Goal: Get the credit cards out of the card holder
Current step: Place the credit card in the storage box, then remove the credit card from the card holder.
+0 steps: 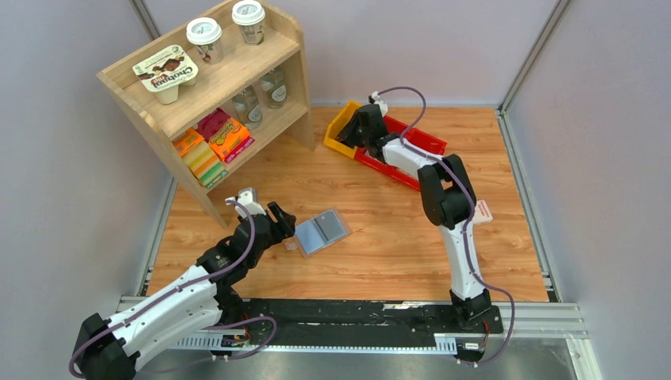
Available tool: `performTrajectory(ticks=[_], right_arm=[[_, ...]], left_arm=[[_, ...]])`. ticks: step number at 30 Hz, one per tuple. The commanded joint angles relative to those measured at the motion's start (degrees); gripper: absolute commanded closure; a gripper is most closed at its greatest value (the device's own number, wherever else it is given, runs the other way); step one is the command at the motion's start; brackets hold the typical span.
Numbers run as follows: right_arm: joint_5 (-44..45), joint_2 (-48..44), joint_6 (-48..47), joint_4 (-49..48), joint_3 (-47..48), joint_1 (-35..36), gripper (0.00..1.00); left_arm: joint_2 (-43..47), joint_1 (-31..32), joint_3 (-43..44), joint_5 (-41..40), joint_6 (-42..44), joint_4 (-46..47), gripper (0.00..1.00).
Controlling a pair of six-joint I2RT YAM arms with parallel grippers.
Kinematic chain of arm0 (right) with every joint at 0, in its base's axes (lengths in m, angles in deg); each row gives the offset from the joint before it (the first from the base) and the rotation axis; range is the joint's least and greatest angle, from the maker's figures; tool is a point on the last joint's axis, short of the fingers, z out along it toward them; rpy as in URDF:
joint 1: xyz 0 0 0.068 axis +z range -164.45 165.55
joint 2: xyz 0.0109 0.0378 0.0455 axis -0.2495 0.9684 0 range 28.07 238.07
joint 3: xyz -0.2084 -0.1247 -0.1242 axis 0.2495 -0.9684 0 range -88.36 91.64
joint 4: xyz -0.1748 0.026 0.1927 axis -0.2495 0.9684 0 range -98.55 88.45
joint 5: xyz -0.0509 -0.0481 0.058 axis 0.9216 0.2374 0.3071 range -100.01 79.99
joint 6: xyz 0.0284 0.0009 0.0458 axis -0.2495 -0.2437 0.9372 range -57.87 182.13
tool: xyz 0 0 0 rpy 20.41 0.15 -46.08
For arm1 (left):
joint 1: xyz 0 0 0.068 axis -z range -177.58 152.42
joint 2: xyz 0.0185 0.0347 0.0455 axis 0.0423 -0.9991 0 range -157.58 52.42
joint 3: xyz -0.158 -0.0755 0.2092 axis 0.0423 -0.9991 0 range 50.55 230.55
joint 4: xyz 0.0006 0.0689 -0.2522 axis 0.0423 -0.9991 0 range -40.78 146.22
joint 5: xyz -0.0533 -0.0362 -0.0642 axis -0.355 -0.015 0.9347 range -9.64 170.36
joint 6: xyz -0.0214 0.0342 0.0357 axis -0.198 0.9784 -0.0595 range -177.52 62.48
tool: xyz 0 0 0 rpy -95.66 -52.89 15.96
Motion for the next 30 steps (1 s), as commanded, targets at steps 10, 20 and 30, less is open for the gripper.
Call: performTrajectory(ticks=[10,20,30], right_arm=[[2.32,-17.95,-6.11,5.68,-6.28,-1.12,0.45],[-10.07,-33.51,-14.02,15.35,-19.46,2.21,0.43],[-12.45,-37.84,-15.70,18.61,-32.47,12.14,0.43]], left_arm=[[-2.50,-0.18,5.43,7.08,0.22,-0.02,0.26],[-10.93,-0.18,9.21,14.65,-3.46,-1.25,0.31],[-20.42,-0.27,9.74,17.47,-4.70,-3.10,0.39]])
